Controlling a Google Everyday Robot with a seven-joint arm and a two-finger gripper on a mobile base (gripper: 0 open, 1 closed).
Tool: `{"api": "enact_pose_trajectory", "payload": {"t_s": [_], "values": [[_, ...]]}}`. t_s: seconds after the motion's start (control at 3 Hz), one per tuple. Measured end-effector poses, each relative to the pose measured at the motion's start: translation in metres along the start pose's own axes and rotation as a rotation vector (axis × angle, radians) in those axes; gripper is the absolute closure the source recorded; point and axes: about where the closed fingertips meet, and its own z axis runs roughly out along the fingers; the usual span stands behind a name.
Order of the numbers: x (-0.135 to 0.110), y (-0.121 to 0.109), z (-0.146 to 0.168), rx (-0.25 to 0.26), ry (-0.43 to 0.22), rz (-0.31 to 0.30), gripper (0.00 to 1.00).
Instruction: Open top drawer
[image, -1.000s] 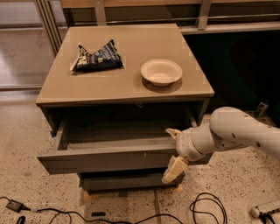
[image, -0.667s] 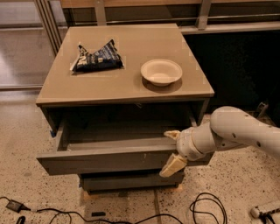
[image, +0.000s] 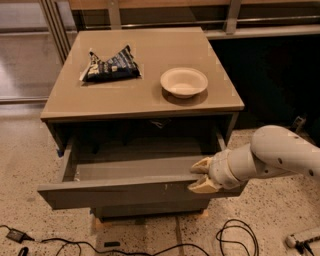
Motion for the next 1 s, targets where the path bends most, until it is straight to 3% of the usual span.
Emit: {"api": "enact_pose_trajectory", "payload": {"t_s": [0.33,0.67,1.0], "values": [[-0.001,0.0,-0.001,0.0,0.0,0.0,0.88],[0.005,0.014,-0.006,0.01,-0.004,0.011,1.0],[0.004,0.014,-0.007,0.01,-0.004,0.011,0.81]]}}
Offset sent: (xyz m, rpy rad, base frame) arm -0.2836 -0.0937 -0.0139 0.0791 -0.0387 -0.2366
